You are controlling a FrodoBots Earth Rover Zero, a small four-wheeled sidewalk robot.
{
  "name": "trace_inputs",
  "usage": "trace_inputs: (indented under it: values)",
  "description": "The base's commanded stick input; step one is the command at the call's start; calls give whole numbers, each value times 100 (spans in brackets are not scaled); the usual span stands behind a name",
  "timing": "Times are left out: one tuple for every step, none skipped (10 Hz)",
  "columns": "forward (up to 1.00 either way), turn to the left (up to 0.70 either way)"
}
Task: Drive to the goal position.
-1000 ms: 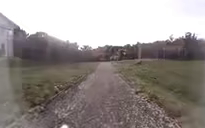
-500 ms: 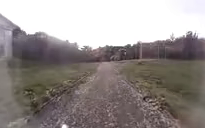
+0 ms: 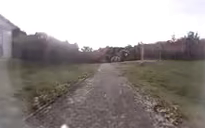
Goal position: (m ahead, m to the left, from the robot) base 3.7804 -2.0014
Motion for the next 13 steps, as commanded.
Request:
trace_inputs:
  values:
    - [70, 0]
    - [70, 0]
    - [70, 0]
    - [70, 0]
    - [70, 0]
    - [70, 0]
    - [70, 0]
    - [70, 0]
    - [70, 0]
    - [70, 0]
    - [70, 0]
    - [70, 0]
    - [70, 0]
